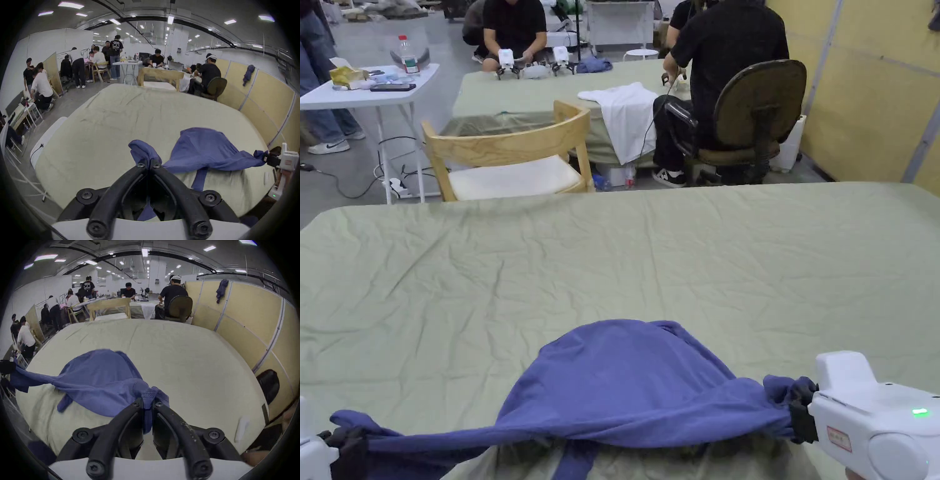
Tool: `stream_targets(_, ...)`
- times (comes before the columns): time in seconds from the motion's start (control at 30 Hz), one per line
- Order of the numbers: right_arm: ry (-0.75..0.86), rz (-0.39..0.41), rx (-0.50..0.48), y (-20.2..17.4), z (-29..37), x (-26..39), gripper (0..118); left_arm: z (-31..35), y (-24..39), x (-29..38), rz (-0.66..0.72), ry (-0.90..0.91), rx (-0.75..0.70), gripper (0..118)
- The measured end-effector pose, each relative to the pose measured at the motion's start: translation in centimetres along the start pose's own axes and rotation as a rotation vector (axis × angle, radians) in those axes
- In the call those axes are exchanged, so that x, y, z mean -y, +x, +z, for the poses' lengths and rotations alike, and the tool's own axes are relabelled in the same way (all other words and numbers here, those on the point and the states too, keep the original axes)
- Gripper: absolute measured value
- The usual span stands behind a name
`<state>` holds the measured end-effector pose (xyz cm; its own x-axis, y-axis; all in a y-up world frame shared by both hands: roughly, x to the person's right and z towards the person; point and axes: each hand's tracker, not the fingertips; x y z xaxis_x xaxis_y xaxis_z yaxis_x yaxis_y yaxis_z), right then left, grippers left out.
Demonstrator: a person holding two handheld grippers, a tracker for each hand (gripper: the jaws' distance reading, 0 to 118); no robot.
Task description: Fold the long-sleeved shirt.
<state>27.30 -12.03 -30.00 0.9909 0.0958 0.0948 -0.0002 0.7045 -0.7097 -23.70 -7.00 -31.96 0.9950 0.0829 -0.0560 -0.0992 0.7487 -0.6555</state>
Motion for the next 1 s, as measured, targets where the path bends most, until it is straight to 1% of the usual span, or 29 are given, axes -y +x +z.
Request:
stream_targets(0.13, -0.056, 0.013, 0.002, 0.1, 2.7, 5.3, 12, 3.2, -1.5, 4.5, 0.005, -0.064, -0.015, 0)
stream_targets(0.27, -0.11, 0.051, -0.005, 0.1, 3.6, 9.5, 12, 4.1, -2.4, 8.8, -0.039, -0.174, -0.02, 0)
stream_targets(0.43, -0.185, 0.02, -0.011, 0.1, 3.8, 12.0, 13, 3.9, -2.8, 11.9, -0.03, -0.232, -0.032, 1)
stream_targets(0.47, -0.195, 0.009, -0.013, 0.2, 3.9, 12.2, 18, 3.9, -3.0, 12.0, -0.008, -0.244, -0.007, 7)
stream_targets(0.5, -0.207, -0.017, -0.023, 0.4, 3.9, 12.2, 38, 3.9, -3.2, 11.8, 0.033, -0.261, 0.055, 25)
stream_targets(0.53, -0.21, -0.043, -0.035, 0.6, 4.0, 12.2, 86, 4.1, -3.1, 11.7, 0.06, -0.263, 0.079, 78)
stream_targets(0.57, -0.201, -0.054, -0.018, 0.8, 4.2, 11.9, 118, 4.2, -2.9, 11.4, 0.068, -0.247, 0.074, 114)
stream_targets(0.6, -0.176, -0.066, 0.018, 1.2, 4.5, 11.7, 118, 4.3, -2.5, 11.1, 0.055, -0.238, 0.06, 117)
stream_targets(0.63, -0.109, -0.073, 0.027, 1.2, 5.4, 11.2, 112, 5.2, -2.0, 10.6, 0.035, -0.168, 0.035, 109)
stream_targets(0.67, -0.073, -0.073, 0.062, 1.2, 6.1, 10.6, 113, 5.9, -0.8, 10.1, 0.009, -0.116, 0.051, 109)
stream_targets(0.7, -0.051, -0.098, 0.025, 1.3, 6.6, 10.1, 114, 6.4, -0.2, 9.6, 0.007, -0.099, 0.059, 110)
stream_targets(0.73, -0.045, -0.127, 0.03, 2.0, 7.6, 9.8, 115, 6.9, 0.6, 9.2, -0.008, -0.096, 0.064, 111)
stream_targets(0.8, -0.037, -0.168, 0.013, 1.9, 9.0, 9.0, 116, 7.0, 1.4, 9.0, -0.016, -0.096, 0.097, 111)
stream_targets(0.83, -0.014, -0.188, 0.009, 1.7, 9.8, 8.8, 116, 7.1, 2.0, 8.9, -0.02, -0.105, 0.13, 111)
stream_targets(0.87, 0.0, -0.197, 0.01, 1.4, 9.1, 9.1, 114, 7.6, 2.7, 8.9, -0.031, -0.122, 0.172, 109)
stream_targets(0.9, 0.013, -0.201, -0.013, 1.3, 9.2, 9.2, 103, 8.1, 3.3, 9.0, -0.043, -0.119, 0.208, 99)
stream_targets(0.93, 0.018, -0.198, -0.018, 1.0, 9.5, 9.3, 63, 8.5, 4.0, 9.1, -0.057, -0.104, 0.216, 57)
stream_targets(0.97, 0.018, -0.201, -0.007, 0.7, 9.6, 9.4, 15, 8.5, 4.9, 9.4, -0.088, -0.106, 0.189, 6)
stream_targets(1.0, 0.018, -0.23, 0.006, 0.3, 9.9, 9.9, 3, 8.7, 5.4, 9.6, -0.081, -0.085, 0.174, 2)
